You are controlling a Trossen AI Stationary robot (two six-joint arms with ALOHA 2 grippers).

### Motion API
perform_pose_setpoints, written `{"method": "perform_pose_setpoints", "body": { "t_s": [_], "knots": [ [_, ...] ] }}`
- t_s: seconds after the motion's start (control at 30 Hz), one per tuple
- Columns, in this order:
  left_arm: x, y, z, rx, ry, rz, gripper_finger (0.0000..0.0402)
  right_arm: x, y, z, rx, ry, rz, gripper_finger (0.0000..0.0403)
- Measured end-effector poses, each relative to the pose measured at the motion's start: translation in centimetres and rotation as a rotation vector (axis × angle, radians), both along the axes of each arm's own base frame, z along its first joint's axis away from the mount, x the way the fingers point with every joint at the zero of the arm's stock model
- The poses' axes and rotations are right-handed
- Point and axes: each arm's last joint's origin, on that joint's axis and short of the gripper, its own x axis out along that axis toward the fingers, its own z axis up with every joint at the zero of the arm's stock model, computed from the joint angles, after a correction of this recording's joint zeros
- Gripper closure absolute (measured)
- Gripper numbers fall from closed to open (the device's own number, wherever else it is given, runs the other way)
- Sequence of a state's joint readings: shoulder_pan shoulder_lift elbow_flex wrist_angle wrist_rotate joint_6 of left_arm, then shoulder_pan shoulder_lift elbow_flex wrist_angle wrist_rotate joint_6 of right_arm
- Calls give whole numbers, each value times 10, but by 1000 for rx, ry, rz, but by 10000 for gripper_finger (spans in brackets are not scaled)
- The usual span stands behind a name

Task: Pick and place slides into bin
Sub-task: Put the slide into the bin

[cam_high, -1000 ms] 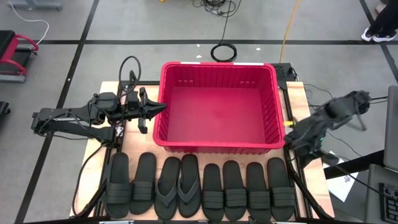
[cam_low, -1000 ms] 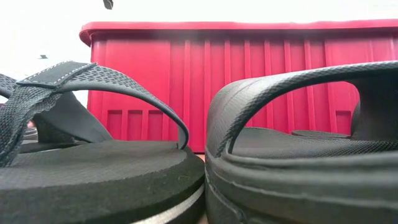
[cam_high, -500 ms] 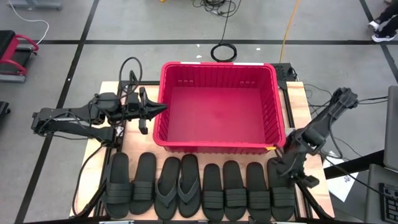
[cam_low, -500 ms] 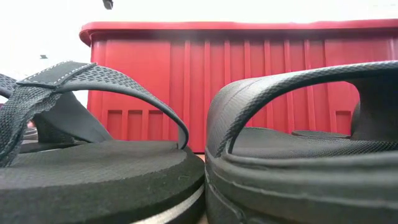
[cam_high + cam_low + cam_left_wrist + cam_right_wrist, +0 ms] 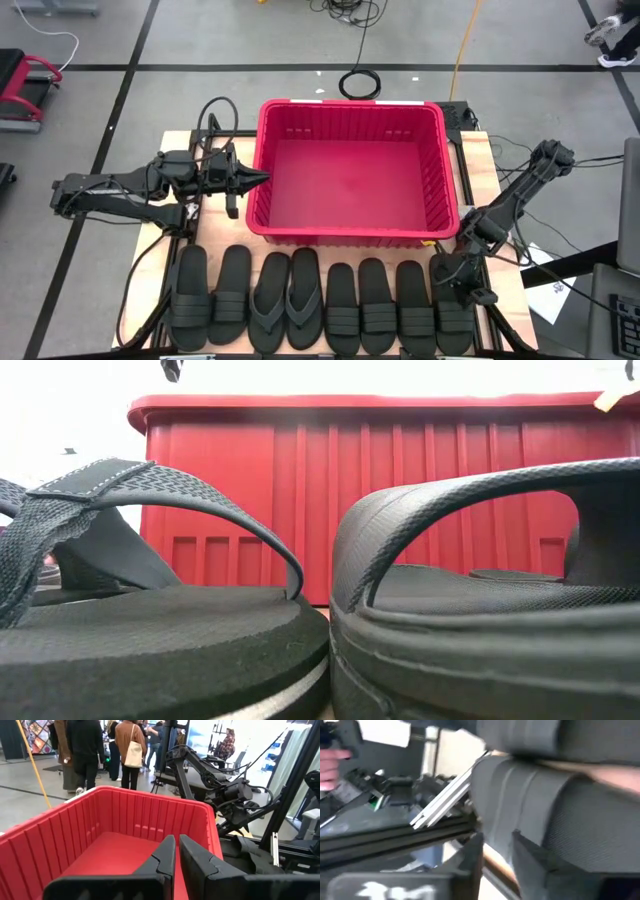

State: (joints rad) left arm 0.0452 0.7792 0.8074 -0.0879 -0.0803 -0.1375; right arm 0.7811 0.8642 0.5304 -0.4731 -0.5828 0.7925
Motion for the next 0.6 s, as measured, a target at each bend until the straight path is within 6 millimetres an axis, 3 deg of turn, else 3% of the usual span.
{"method": "perform_pose_setpoints", "body": {
  "t_s": [0.3, 0.6],
  "knots": [
    [0, 0, 0, -13, -2, 0, 376, 1, -4, -12, -100, -77, -61, 176],
    [0, 0, 0, -48, -7, 1, 376, -1, -2, -38, 59, -58, -79, 150]
  ]
}}
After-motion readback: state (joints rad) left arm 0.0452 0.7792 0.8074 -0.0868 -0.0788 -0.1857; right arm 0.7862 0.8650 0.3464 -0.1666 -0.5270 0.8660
